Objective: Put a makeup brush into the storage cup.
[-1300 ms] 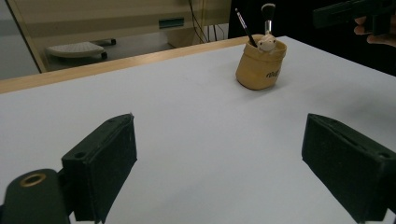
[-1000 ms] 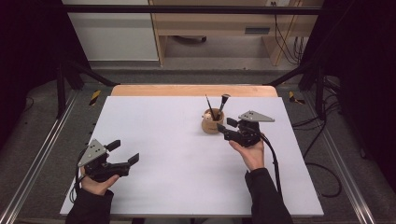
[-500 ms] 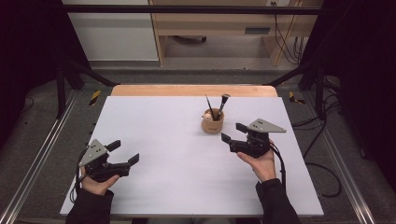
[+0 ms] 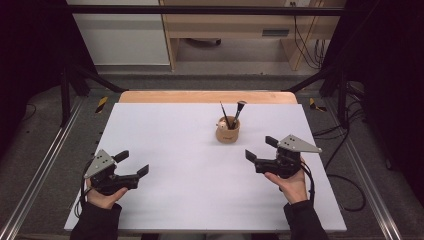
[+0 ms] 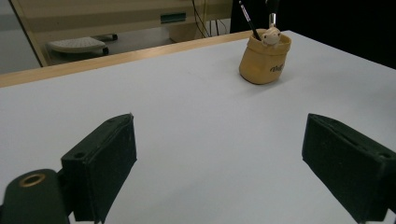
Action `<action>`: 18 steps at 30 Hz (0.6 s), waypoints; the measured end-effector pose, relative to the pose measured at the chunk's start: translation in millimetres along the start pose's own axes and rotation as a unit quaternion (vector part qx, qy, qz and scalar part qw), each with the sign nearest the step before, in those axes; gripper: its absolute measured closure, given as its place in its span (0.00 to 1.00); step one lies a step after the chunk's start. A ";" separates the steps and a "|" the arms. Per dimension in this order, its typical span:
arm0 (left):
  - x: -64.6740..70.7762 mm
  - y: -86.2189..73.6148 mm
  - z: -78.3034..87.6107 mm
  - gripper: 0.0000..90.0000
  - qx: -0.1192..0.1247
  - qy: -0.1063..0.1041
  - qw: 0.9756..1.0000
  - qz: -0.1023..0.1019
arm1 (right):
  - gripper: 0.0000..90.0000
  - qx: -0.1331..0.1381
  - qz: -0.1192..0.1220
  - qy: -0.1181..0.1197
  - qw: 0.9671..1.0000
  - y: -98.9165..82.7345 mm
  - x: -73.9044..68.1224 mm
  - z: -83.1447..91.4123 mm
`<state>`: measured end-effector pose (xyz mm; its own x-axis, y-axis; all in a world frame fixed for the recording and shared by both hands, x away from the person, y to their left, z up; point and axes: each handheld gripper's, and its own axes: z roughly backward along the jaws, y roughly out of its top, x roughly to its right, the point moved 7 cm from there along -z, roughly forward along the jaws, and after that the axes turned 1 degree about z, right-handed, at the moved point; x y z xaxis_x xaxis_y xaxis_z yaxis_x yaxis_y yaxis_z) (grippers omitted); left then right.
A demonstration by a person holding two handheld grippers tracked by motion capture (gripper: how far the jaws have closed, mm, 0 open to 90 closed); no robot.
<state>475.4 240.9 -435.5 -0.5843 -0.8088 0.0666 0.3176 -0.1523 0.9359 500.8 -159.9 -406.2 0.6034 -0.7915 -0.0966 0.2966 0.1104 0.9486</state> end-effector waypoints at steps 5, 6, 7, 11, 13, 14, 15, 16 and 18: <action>-0.4 -0.7 -0.1 0.10 -0.003 0.001 1.000 -0.003 | 0.11 0.000 -0.002 -0.003 1.000 -5.3 2.8 8.5; -0.5 -0.9 -0.3 0.10 -0.004 0.001 1.000 -0.002 | 0.11 -0.003 -0.002 -0.003 1.000 -6.4 3.1 9.7; -0.4 -1.2 -0.3 0.10 -0.004 0.001 1.000 -0.002 | 0.10 -0.002 0.001 -0.005 1.000 -7.6 3.8 11.7; -0.7 -1.4 -0.3 0.10 -0.003 0.003 1.000 0.000 | 0.09 0.003 -0.001 -0.003 1.000 -10.4 4.2 18.6; -1.0 -1.4 -0.2 0.10 -0.003 0.003 1.000 0.001 | 0.08 0.002 0.000 -0.001 1.000 -12.4 4.3 21.9; -1.2 -1.5 0.0 0.10 -0.003 0.003 1.000 0.001 | 0.08 0.002 0.001 -0.001 1.000 -13.7 4.5 23.3; -1.3 -1.5 0.1 0.10 -0.003 0.004 1.000 0.001 | 0.07 0.000 0.003 -0.003 1.000 -15.7 5.2 25.2; -1.6 -1.4 0.2 0.10 -0.002 0.004 1.000 0.001 | 0.07 0.001 0.003 -0.005 1.000 -16.5 5.7 25.9; -2.1 -1.7 0.3 0.10 -0.002 0.005 1.000 0.002 | 0.06 0.000 0.002 -0.010 1.000 -19.3 7.7 29.2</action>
<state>475.8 243.0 -437.1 -0.5759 -0.8147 0.0671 0.3233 -0.1516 0.9341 478.1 -185.7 -416.4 0.5894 -0.8032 -0.0861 0.2940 0.1140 0.9490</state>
